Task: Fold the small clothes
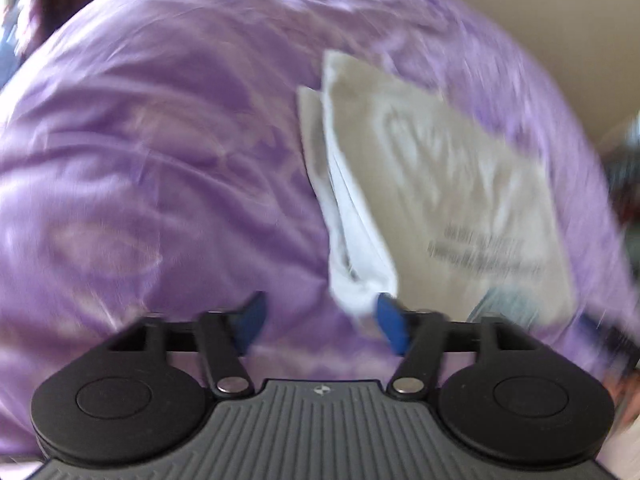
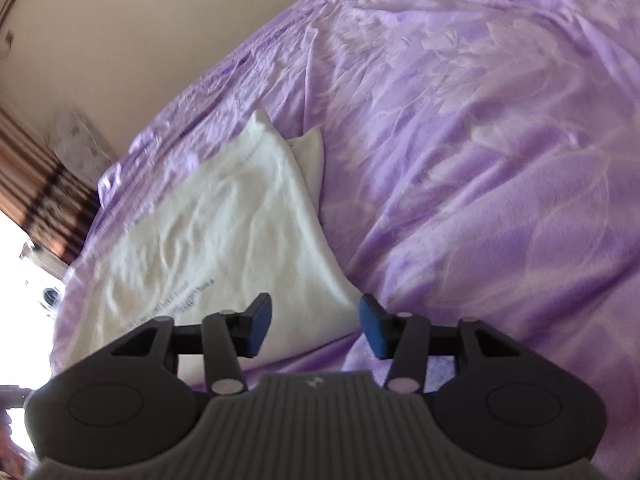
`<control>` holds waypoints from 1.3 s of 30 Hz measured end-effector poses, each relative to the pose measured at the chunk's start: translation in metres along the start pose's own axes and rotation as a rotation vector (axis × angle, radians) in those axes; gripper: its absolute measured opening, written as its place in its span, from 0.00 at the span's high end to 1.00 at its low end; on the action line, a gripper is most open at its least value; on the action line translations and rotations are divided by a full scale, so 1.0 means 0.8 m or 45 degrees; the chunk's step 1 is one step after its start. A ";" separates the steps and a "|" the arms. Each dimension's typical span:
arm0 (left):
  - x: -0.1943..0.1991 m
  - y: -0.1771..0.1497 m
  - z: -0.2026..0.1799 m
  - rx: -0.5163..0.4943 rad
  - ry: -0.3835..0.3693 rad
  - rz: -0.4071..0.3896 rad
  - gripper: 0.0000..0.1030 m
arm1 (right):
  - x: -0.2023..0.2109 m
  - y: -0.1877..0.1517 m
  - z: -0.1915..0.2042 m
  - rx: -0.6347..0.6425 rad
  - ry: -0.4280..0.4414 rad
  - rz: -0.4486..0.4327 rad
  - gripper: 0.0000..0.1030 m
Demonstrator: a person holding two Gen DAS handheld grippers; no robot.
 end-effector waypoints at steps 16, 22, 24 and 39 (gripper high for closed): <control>-0.050 -0.010 0.029 0.310 -0.061 -0.068 0.78 | -0.060 -0.003 -0.023 -0.264 0.019 0.177 0.82; -0.027 -0.005 -0.003 0.227 -0.014 -0.112 0.87 | -0.012 0.008 -0.004 -0.188 0.051 0.000 0.95; -0.013 0.000 -0.024 0.174 0.005 -0.123 0.88 | 0.013 0.017 0.006 -0.166 0.082 -0.052 0.96; -0.039 -0.047 -0.021 -0.004 0.269 0.169 0.78 | 0.023 -0.046 0.002 0.176 -0.283 0.105 0.97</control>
Point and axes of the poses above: each gripper's, at about its wrist camera, not at the fingertips, and x roughly against the way its jaws point, z to its left, y to its top, the point moved 2 cm from there along -x, roughly the way its jaws point, and after that the axes turned 12 degrees about -y, right-handed, at the moved point
